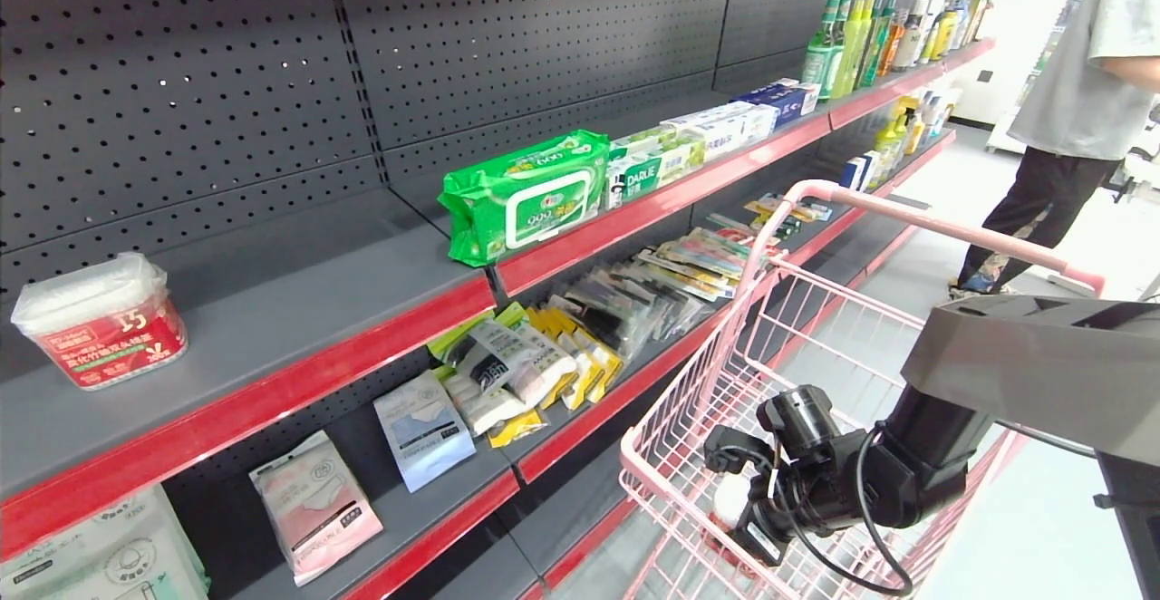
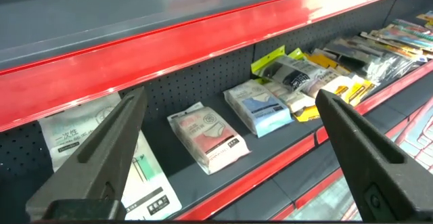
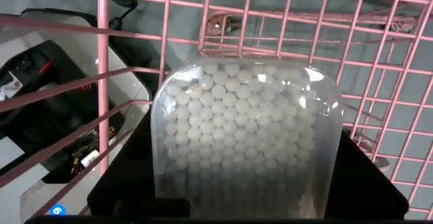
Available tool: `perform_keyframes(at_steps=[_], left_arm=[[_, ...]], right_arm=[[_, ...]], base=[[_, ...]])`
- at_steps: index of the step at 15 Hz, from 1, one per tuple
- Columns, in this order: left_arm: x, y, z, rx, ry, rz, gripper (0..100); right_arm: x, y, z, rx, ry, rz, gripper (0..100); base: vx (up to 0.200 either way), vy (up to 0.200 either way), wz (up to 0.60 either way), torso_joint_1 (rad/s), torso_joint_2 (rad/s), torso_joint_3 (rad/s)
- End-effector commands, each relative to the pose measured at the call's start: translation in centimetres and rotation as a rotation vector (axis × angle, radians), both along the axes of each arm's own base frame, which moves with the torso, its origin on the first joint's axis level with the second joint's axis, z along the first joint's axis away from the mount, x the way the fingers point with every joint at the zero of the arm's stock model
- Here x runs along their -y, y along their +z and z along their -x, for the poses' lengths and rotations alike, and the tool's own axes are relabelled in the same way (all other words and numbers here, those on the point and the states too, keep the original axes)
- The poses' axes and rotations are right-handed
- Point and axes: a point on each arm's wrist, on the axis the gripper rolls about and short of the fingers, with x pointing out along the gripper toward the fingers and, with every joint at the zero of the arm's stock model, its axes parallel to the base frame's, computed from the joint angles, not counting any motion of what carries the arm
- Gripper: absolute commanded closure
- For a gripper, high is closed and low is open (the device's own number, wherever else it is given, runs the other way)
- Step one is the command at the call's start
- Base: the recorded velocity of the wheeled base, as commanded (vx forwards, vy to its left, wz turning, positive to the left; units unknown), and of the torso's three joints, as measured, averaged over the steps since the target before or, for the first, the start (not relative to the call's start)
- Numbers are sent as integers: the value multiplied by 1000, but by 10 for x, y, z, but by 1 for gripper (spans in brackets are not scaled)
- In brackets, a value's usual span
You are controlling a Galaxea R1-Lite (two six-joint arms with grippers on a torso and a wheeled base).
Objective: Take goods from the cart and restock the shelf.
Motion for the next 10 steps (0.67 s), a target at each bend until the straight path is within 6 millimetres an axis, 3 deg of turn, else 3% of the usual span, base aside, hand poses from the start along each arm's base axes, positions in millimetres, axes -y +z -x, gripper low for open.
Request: perform_keyframes(at_steps=[1, 4, 7, 10], left_arm=[[0, 0, 0, -1, 1, 0, 0], [0, 0, 0, -1, 1, 0, 0], [0, 0, 0, -1, 1, 0, 0], [0, 0, 0, -1, -1, 1, 0]], right_arm=[[1, -1, 0, -4, -4, 3, 100], [1, 7, -1, 8, -39, -14, 100], [13, 56, -11, 138, -201, -59, 100], [34, 104, 1, 205, -408, -94, 100]], base=[[0, 0, 0, 0, 0, 0], [0, 0, 0, 0, 0, 0], [0, 0, 0, 0, 0, 0], [0, 0, 0, 0, 0, 0]])
